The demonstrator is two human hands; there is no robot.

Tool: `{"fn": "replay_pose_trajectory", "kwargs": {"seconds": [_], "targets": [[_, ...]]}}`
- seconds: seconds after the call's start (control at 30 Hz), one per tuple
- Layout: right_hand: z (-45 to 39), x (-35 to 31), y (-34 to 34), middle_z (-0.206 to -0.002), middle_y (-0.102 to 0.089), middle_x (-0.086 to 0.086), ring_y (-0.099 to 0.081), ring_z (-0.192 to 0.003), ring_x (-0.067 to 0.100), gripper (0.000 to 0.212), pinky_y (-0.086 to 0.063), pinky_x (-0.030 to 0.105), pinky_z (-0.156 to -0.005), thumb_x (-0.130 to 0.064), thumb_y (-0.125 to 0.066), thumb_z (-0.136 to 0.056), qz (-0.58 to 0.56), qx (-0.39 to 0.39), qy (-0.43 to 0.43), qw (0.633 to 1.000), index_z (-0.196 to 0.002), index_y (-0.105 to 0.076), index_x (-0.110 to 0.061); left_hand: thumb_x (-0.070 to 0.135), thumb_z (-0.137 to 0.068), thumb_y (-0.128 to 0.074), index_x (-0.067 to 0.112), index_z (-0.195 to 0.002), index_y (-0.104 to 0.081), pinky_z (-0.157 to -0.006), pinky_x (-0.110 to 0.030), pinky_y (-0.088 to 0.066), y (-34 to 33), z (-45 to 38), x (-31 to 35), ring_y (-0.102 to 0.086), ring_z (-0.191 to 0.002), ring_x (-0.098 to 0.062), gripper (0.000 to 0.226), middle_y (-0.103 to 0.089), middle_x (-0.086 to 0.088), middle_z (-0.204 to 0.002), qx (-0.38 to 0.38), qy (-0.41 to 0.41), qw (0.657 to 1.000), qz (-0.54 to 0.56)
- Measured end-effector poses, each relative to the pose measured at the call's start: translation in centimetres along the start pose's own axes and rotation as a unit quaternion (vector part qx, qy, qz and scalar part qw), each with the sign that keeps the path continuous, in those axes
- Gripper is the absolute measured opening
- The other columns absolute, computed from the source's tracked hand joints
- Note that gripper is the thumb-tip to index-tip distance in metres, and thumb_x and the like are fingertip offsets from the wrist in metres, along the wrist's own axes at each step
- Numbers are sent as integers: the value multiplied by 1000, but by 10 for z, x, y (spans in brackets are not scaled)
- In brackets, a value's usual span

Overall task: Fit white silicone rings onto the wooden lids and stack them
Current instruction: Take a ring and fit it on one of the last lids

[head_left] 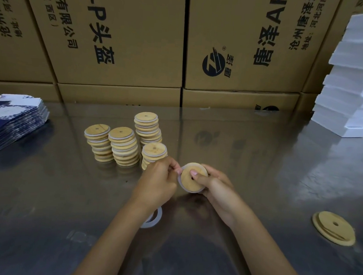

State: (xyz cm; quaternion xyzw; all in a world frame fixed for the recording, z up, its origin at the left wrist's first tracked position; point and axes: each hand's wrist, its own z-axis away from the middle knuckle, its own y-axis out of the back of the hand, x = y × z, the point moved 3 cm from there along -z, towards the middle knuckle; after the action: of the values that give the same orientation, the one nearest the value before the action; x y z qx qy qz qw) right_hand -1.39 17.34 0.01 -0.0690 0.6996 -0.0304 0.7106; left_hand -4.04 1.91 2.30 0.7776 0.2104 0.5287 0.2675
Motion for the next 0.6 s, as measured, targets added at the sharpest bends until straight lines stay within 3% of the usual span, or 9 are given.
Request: {"fn": "replay_pose_trajectory", "kwargs": {"seconds": [0.1, 0.2, 0.43, 0.6], "targets": [[-3, 3, 4, -104, -75, 12, -67, -95, 18, 19, -50, 31, -89, -11, -59, -98, -36, 16, -17, 999, -108, -75, -7, 15, -94, -57, 23, -83, -64, -55, -12, -38, -3, 0, -1, -52, -60, 3, 15, -63, 11, -73, -11, 14, 998, 52], [-5, 4, 4, -102, -74, 12, -68, -93, 18, 23, -52, 29, -86, -10, -58, -99, -66, 25, -27, 997, -116, -69, 0, 15, -93, -59, 22, -82, -66, -56, -13, -36, -4, -1, -6, -48, -57, 2, 15, -61, 12, -69, -26, 38, 996, 82], [-6, 6, 6, -97, -73, 11, -67, -93, 21, 21, -51, 34, -91, -10, -58, -99, -92, 44, -37, 994, -114, -68, 0, 14, -92, -57, 22, -81, -66, -60, -20, -42, -11, 1, -8, -52, -60, -4, 16, -68, -1, -76, -77, 47, 993, 82], [-6, 5, 5, -101, -73, 15, -67, -97, 26, 20, -49, 37, -95, -11, -58, -99, -122, 60, -38, 990, -111, -69, 0, 16, -91, -56, 22, -81, -64, -52, -16, -35, -13, 2, -5, -46, -51, 1, 14, -58, 13, -62, -75, 21, 994, 72]]}}
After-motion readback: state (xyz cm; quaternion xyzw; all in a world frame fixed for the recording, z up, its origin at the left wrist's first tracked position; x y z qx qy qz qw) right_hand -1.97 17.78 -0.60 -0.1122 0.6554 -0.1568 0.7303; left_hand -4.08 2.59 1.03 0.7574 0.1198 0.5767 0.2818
